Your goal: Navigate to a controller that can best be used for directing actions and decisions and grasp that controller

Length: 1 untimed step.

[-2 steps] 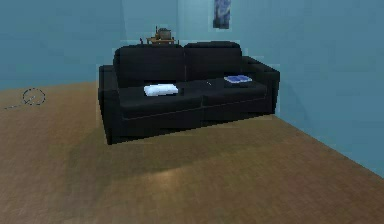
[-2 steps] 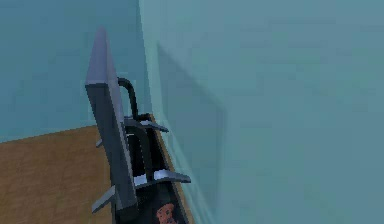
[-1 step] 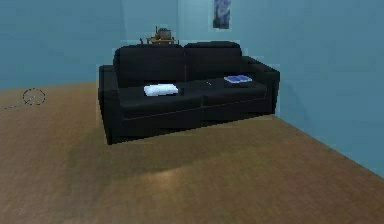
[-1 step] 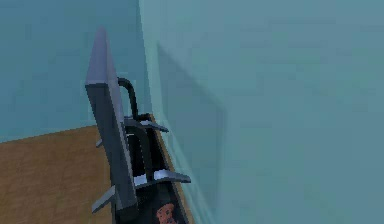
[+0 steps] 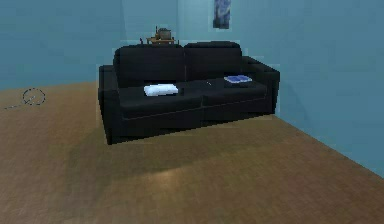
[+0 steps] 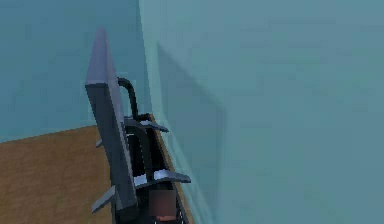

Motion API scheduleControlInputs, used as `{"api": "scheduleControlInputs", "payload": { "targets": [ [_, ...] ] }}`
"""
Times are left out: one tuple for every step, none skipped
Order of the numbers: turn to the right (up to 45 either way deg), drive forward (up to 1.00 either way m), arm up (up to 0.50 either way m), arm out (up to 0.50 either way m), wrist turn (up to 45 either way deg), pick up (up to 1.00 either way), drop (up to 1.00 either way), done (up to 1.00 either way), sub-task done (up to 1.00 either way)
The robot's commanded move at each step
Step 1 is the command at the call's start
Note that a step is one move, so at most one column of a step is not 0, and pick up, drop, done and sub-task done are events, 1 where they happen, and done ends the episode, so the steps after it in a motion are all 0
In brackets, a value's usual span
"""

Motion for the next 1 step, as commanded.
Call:
{"api": "scheduleControlInputs", "payload": {
  "targets": [
    [0.0,0.00,0.00,0.00,0.0,0.00,0.00,1.00,0.00]
  ]
}}
